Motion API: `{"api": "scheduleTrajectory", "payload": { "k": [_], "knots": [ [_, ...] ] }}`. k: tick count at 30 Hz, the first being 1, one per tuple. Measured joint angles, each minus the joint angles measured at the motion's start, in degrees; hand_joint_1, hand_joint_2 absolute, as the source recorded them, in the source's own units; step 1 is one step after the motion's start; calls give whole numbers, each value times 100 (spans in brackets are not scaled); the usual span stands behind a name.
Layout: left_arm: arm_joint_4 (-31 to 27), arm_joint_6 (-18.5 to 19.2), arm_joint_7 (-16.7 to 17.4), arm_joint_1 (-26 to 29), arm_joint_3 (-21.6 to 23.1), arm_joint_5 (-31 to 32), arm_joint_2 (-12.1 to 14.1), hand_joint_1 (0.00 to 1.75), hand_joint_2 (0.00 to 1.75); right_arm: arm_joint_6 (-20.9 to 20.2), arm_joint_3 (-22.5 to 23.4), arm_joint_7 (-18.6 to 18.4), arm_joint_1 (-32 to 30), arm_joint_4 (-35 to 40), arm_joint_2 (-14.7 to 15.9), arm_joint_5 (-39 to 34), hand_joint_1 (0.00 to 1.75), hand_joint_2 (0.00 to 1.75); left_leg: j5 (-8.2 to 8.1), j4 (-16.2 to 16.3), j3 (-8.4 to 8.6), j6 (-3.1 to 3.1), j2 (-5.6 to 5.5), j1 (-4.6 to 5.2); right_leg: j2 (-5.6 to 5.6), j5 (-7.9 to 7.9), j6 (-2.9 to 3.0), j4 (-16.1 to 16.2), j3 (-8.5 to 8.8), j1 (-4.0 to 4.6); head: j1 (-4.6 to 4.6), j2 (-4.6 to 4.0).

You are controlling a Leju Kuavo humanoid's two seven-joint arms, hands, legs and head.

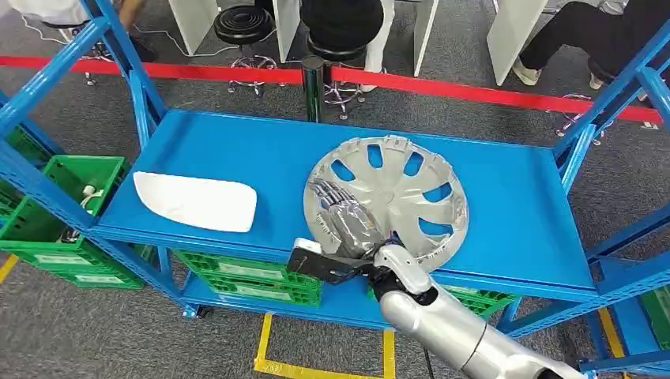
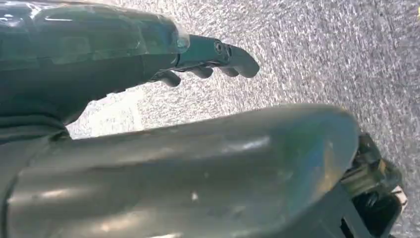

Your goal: Take the parts from the cabinet and place them on the table.

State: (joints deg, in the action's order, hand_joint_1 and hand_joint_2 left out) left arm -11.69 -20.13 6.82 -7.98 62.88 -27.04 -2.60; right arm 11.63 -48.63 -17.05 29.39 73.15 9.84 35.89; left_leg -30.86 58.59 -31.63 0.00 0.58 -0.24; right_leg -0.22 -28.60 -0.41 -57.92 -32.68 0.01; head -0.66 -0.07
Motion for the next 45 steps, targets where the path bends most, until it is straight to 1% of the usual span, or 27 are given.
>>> {"api": "scheduleTrajectory", "payload": {
  "k": [14, 16, 18, 20, 24, 34, 38, 45],
  "knots": [
    [0, 15, 9, -27, 2, 28, 96, 0, 0, -20, -15, -170, 220, -712, -4, -236, 0, 175, 0, 1, -4, 0, -45, 1, 5, 0, 0, 3, 1, 0, 2, 0],
    [0, 13, 2, -26, 2, 22, 109, 0, 0, 9, -15, -295, 242, -804, -4, -225, 0, 175, 0, 1, -4, 0, -46, 1, 5, 0, 0, 3, 1, 0, 2, 0],
    [0, 11, 2, -25, 2, 11, 120, 0, 0, 105, -15, -540, 264, -909, -9, -168, 0, 175, 0, 2, -4, 0, -47, 1, 5, 0, 0, 2, 1, 0, 4, 0],
    [0, 11, 2, -22, 2, 9, 131, 0, 0, 227, -11, -662, 277, -1044, -7, -164, 0, 175, 0, 2, -4, -1, -47, 1, 6, 0, 0, 2, 1, -1, 2, 0],
    [0, 11, 0, -20, 2, -7, 151, 0, 0, 315, -11, -675, 295, -1204, -15, -164, 0, 175, 0, 2, -4, -1, -46, 1, 7, 0, 0, 2, 2, 0, 2, 2],
    [0, 22, 0, -13, 2, 9, 179, 0, 0, 345, -9, -706, 331, -1471, -48, -170, 0, 175, 1, 2, -3, -1, -42, 1, 8, 0, 0, 3, 4, -1, 0, 2],
    [0, 20, -2, -13, 2, 50, 186, 0, 0, 293, -2, -787, 350, -1523, -48, -183, 0, 175, 1, 2, -1, -1, -46, 1, 7, 0, 0, 4, 4, -1, 2, 0],
    [0, 11, -7, -20, 4, 118, 188, 0, 0, 26, 33, -903, 455, -1589, 18, -354, 0, 175, 2, 2, 21, -3, -73, 1, 9, 0, 0, 7, 24, 0, 4, 0]
  ]
}}
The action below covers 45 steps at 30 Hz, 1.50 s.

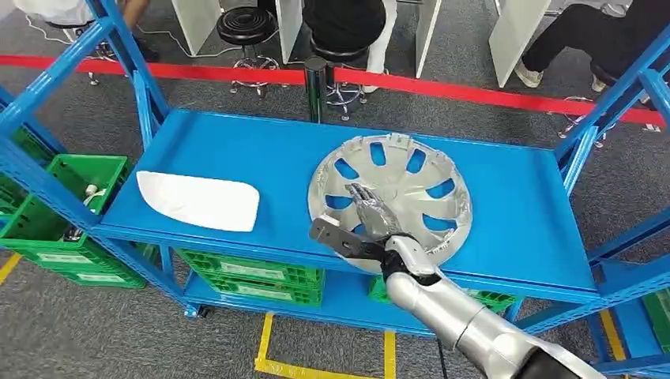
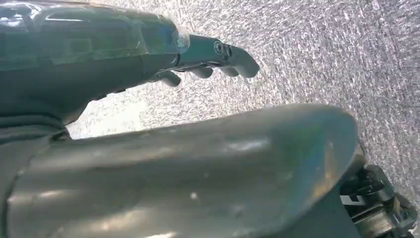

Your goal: Take the parts from the cabinet and place them on the table.

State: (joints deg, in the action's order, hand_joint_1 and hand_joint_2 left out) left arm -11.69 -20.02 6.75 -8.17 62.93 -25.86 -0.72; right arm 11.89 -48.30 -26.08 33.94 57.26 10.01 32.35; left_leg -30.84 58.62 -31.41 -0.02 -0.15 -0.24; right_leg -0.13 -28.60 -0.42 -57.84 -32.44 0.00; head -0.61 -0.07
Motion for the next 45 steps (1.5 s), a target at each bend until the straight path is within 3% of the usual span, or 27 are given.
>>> {"api": "scheduleTrajectory", "payload": {
  "k": [10, 15, 16, 38, 45],
  "knots": [
    [0, -15, -4, 1, 0, 20, -11, 0, 0, -109, 65, -57, 44, -57, 142, -114, 0, 175, 3, 0, 23, -2, -48, 0, 26, 0, -1, 10, 37, 0, 2, 0],
    [0, -13, 0, 9, 9, 92, -39, 0, 0, -461, 101, -107, 102, -147, 260, -206, 0, 175, 2, -2, 48, -2, -58, -3, 36, -4, -6, 25, 71, 1, 0, 2],
    [0, -15, 2, 9, 11, 101, -46, 0, 0, -481, 105, -107, 107, -166, 277, -238, 175, 175, 2, -2, 52, -2, -59, -3, 37, -4, -7, 27, 78, 1, -4, 0],
    [0, -90, -79, 19, 96, 20, -101, 0, 0, -302, 247, -135, 174, -393, 780, -529, 175, 175, 8, -1, 64, 17, -58, 2, 54, 4, -21, 41, 103, -2, -9, 0],
    [-2, -127, -358, 15, 96, -107, -103, 0, 0, -112, 297, -136, 124, -393, 857, -760, 175, 175, 7, -1, 65, 17, -56, 2, 54, 4, -22, 41, 102, -2, 0, 0]
  ]
}}
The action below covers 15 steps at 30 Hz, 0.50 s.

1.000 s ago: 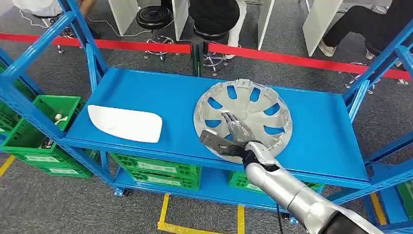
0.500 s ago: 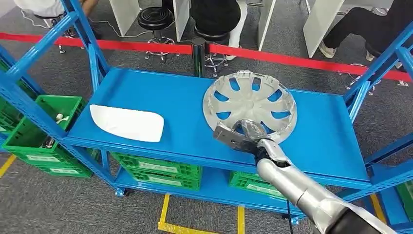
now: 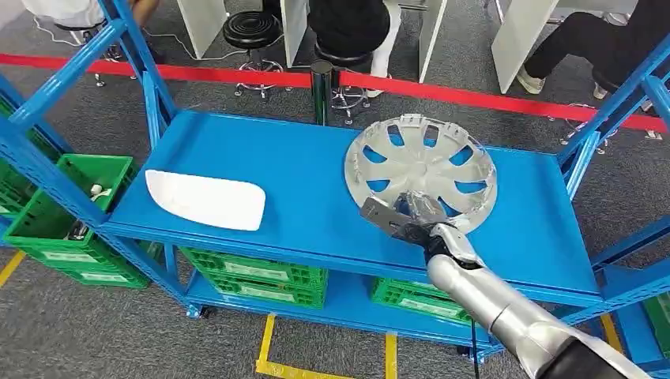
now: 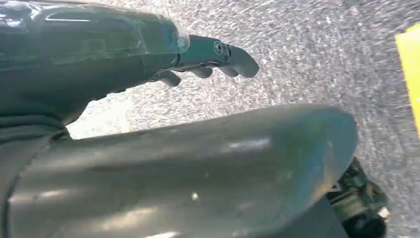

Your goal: Take the parts from the cabinet and place them on the table.

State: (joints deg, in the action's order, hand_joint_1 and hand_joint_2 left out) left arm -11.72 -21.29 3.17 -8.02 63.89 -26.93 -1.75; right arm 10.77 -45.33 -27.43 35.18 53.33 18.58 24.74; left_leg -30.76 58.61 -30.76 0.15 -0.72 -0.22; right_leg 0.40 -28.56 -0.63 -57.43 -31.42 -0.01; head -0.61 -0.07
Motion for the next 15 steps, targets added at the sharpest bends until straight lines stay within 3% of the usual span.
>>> {"api": "scheduleTrajectory", "payload": {
  "k": [9, 12, 15],
  "knots": [
    [-2, 37, -197, -19, 0, -4, -164, 0, 0, 208, 153, 46, -111, 46, 155, -276, 175, 175, 0, 1, 0, 1, -1, 11, 1, 0, -1, 0, 1, -11, -4, 0],
    [-2, 72, -488, -17, 0, -173, -219, 0, 0, 565, 284, 366, -246, 173, 212, -571, 175, 175, 0, 2, -3, 2, -1, 13, 2, 1, -2, 0, 1, -13, -4, 0],
    [-2, 192, -912, -13, -24, -619, -252, 0, 0, 1247, 510, 746, -451, 705, 339, -1153, 175, 175, 0, 3, -10, 3, 9, 14, 2, 3, -4, -1, -2, -14, -7, 0]
  ]
}}
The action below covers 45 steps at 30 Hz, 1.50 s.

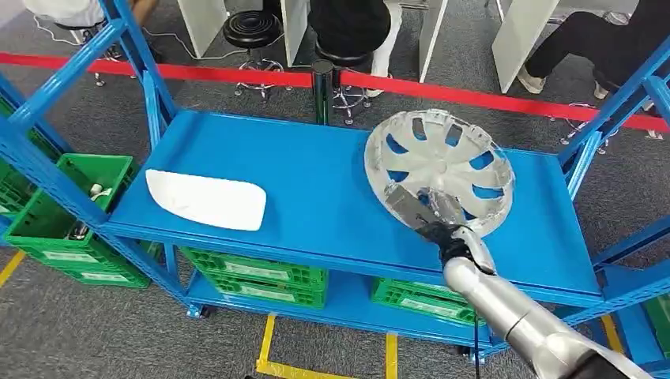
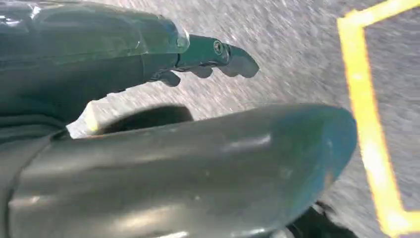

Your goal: Take the parts from the cabinet and place them on the table.

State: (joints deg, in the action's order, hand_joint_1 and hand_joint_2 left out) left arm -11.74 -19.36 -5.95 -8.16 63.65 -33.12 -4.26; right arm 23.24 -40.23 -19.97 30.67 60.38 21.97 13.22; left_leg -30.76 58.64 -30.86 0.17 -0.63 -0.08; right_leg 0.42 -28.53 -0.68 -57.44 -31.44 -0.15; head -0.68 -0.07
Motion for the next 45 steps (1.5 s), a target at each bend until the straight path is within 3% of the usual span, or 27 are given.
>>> {"api": "scheduleTrajectory", "payload": {
  "k": [4, 8, 13, 20, 21, 26, 32, 45],
  "knots": [
    [2, -232, -492, 3, -181, -555, 2, 0, 0, 775, 497, 244, -220, 1239, 174, -875, 175, 175, -5, 0, -4, 8, 27, 0, -1, -1, -1, -2, -6, 0, -7, 0],
    [7, -404, -933, 22, -417, -920, 37, 0, 0, 1258, 961, 500, -259, 2791, 269, -1782, 175, 175, -8, -1, -9, 10, 50, -1, -7, -1, -1, -5, -22, 1, 7, 0],
    [11, -413, -1446, 80, -677, -1162, 85, 0, 0, 1538, 1331, 961, -278, 4537, 334, -2377, 175, 175, -8, -7, -10, 10, 30, -1, -6, -11, -9, -5, -26, 1, 11, 0],
    [9, -461, -1523, 91, -909, -1180, 103, 0, 0, 1579, 1626, 1138, -398, 6140, 450, -2515, 175, 175, -10, -8, -13, 11, -5, 5, -6, -18, -6, -3, -25, -5, 2, 0],
    [9, -461, -1525, 90, -940, -1180, 103, 0, 175, 1579, 1634, 1145, -408, 6276, 463, -2524, 175, 175, -10, -8, -12, 11, -5, 6, -6, -18, -6, -3, -25, -6, 4, 2],
    [9, -463, -1525, 90, -1005, -1149, 103, 0, 175, 1577, 1739, 1303, -489, 6799, 518, -2517, 175, 175, -10, -8, -11, 11, -11, 14, -4, -19, -9, -3, -25, -16, 7, 0],
    [7, -466, -1534, 92, -1038, -1051, 83, 0, 175, 1586, 1713, 1320, -724, 7380, 516, -1671, 175, 175, -12, -9, -13, 11, -7, 13, -3, -22, -10, -4, -25, -16, 11, 0],
    [7, -459, -1687, 97, -1038, -961, 68, 0, 175, 1593, 1755, 1411, -1366, 7948, 461, -1687, 175, 175, -13, -10, -13, 14, 9, 14, -2, -27, -9, -3, -25, -16, 13, 0]
  ]
}}
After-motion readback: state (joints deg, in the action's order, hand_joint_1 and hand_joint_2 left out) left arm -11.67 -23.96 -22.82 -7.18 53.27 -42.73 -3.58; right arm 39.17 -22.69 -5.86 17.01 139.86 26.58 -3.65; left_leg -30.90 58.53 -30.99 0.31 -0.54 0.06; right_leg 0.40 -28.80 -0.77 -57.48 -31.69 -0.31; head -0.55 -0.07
